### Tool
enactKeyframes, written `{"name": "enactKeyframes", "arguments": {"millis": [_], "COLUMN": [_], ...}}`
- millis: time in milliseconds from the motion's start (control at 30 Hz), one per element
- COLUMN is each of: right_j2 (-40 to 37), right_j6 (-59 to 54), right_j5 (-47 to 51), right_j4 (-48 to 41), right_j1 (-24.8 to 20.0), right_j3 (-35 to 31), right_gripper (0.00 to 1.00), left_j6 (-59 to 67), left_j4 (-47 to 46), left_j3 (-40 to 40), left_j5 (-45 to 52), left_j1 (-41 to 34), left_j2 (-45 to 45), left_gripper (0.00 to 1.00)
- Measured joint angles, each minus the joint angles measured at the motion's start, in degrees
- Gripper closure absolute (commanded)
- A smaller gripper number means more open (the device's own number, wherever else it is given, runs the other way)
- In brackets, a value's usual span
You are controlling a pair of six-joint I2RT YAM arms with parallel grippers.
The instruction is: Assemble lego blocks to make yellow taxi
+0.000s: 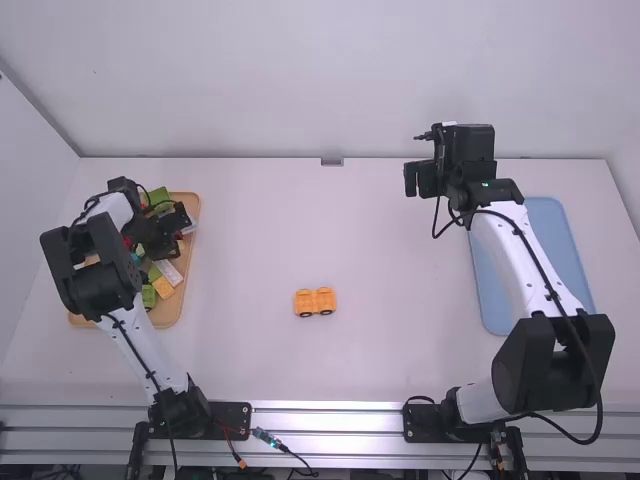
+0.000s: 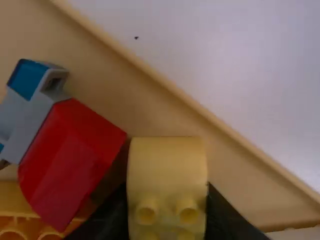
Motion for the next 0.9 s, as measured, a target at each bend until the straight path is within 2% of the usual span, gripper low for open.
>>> {"name": "enactKeyframes", "arguments": {"millis": [233,367,467,567,667,767,900], "right_j2": [0.0,0.0,0.0,0.0,0.0,0.0,0.0], "right_j6": [0.2,0.1,0.1,0.1,0.0,0.1,0.1], "right_j5": [0.0,0.0,0.0,0.0,0.0,0.0,0.0], "right_j4": [0.0,0.0,0.0,0.0,0.0,-0.4,-0.8], "right_j1": [0.0,0.0,0.0,0.0,0.0,0.0,0.0], "right_j3": [0.0,0.0,0.0,0.0,0.0,0.0,0.0], "right_gripper": [0.01,0.01,0.01,0.01,0.01,0.01,0.00], "left_j6": [-0.4,-0.5,-0.5,-0.9,-2.8,-7.4,-13.2], "left_j4": [-0.5,-5.3,-10.0,-14.3,-17.6,-21.2,-21.4], "left_j3": [0.0,0.9,2.7,6.4,10.5,15.9,19.0], "left_j5": [-0.5,-0.7,-0.3,1.7,4.5,7.2,6.3], "left_j1": [0.0,0.0,0.0,0.0,-0.2,-1.3,-4.8], "left_j2": [-0.1,-0.1,0.0,0.1,0.1,0.1,0.1], "left_gripper": [0.73,0.77,0.70,0.69,0.76,0.98,0.98]}}
